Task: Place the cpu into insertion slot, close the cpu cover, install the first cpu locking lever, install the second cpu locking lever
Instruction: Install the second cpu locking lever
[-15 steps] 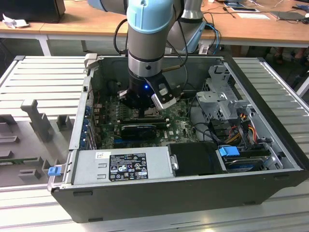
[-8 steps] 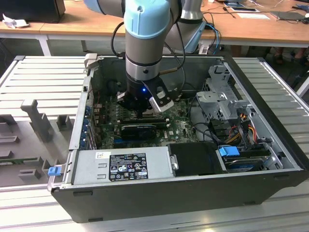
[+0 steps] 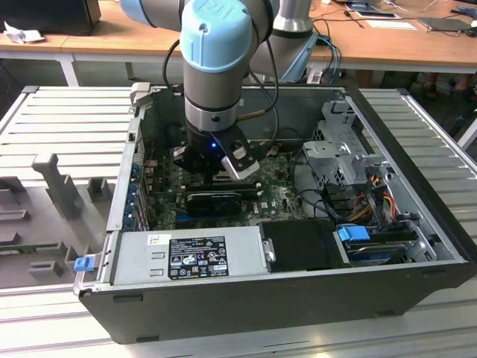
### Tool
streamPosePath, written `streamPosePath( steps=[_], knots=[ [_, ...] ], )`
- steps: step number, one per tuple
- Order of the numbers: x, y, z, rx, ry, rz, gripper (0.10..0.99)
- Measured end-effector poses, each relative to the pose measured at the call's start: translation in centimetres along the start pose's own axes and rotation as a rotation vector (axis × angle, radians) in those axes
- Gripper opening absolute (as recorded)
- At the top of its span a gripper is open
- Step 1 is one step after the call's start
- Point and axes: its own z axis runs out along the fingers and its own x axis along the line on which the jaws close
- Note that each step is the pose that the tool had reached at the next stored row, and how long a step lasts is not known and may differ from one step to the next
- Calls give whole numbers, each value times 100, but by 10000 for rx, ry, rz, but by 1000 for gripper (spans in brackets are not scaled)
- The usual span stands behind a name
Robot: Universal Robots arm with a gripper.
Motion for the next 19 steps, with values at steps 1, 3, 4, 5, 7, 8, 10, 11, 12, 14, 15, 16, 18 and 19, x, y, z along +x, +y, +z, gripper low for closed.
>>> streamPosePath(
  steps=[1,3,4,5,7,8,10,11,12,14,15,16,18,19],
  knots=[
    [7,-4,2,-87,-6,-4,106],
    [22,-16,6,-365,-27,-8,106],
    [28,-25,8,-490,-35,-10,106],
    [32,-33,11,-582,-42,-12,106],
    [37,-64,21,-719,-53,-14,106],
    [38,-86,18,-726,-52,-15,106],
    [39,-107,14,-729,-52,-14,106],
    [40,-112,12,-729,-51,-14,106],
    [41,-116,12,-729,-52,-13,106],
    [41,-128,10,-737,-52,-14,106],
    [42,-139,9,-754,-53,-12,106],
    [42,-148,8,-782,-56,-10,106],
    [43,-156,18,-850,-61,-10,106],
    [43,-157,28,-867,-64,-10,106]
  ],
)
